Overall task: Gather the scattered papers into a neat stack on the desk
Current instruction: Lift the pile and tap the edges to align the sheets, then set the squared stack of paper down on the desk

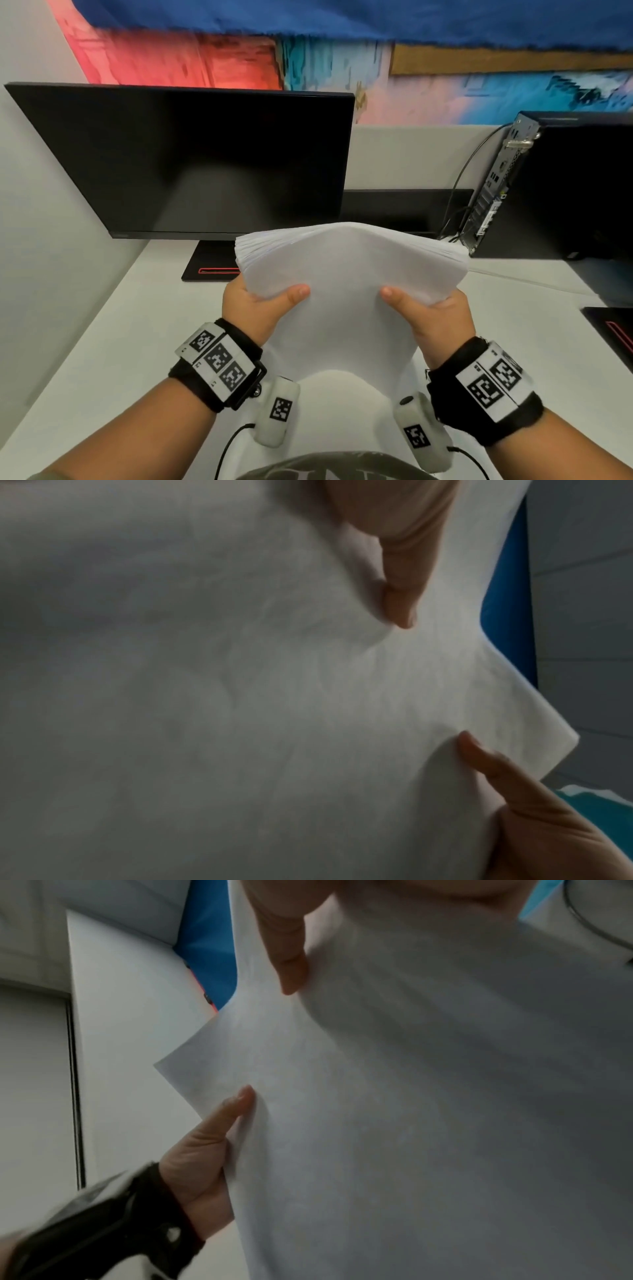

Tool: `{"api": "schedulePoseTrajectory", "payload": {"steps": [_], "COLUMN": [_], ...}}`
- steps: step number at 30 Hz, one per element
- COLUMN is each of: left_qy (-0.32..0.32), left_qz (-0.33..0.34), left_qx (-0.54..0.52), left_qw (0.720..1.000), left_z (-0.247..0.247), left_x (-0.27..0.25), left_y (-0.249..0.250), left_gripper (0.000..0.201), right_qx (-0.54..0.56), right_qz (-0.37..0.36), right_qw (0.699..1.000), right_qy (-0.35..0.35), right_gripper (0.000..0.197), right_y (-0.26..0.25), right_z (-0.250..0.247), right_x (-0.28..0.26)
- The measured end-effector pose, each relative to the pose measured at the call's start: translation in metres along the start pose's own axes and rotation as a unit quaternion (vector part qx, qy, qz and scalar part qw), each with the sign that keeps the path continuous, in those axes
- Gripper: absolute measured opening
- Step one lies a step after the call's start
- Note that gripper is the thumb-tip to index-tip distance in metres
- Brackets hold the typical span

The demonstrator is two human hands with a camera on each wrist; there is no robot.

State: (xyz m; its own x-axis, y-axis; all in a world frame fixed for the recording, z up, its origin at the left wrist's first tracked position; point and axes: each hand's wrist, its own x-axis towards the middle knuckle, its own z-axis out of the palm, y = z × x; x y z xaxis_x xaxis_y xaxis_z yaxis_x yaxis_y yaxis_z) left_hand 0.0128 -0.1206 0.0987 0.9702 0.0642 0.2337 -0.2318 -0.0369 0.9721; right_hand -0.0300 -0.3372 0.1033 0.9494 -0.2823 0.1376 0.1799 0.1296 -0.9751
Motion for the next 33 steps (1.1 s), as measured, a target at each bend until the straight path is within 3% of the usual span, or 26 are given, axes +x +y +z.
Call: {"api": "schedulePoseTrajectory", "payload": {"steps": [10,14,16,19,22,23,28,33], "left_qy": [-0.059,-0.054,-0.081,-0.145,-0.202,-0.221,-0.236,-0.242], "left_qz": [-0.132,-0.170,-0.197,-0.295,-0.395,-0.418,-0.467,-0.473], "left_qx": [0.018,0.025,0.019,0.008,0.037,0.051,0.089,0.120], "left_qw": [0.989,0.984,0.977,0.945,0.896,0.880,0.848,0.839], "left_z": [-0.003,0.008,0.019,0.034,0.048,0.053,0.082,0.115], "left_x": [-0.002,0.003,0.008,0.016,0.015,0.013,-0.002,-0.005], "left_y": [-0.054,-0.058,-0.055,-0.062,-0.084,-0.094,-0.119,-0.134], "left_gripper": [0.034,0.026,0.024,0.027,0.062,0.065,0.020,0.023], "right_qx": [-0.100,-0.151,-0.176,-0.210,-0.232,-0.235,-0.337,-0.370], "right_qz": [0.094,0.066,0.066,0.112,0.188,0.217,0.311,0.359], "right_qw": [0.990,0.984,0.978,0.968,0.953,0.946,0.888,0.857], "right_qy": [0.020,0.067,0.088,0.080,0.051,0.046,0.006,0.000], "right_gripper": [0.029,0.038,0.039,0.043,0.043,0.043,0.042,0.044], "right_y": [0.059,0.057,0.051,0.049,0.062,0.070,0.097,0.113], "right_z": [-0.018,-0.018,-0.025,-0.044,-0.068,-0.077,-0.119,-0.155], "right_x": [0.003,0.005,0.009,0.015,0.021,0.023,0.034,0.050]}}
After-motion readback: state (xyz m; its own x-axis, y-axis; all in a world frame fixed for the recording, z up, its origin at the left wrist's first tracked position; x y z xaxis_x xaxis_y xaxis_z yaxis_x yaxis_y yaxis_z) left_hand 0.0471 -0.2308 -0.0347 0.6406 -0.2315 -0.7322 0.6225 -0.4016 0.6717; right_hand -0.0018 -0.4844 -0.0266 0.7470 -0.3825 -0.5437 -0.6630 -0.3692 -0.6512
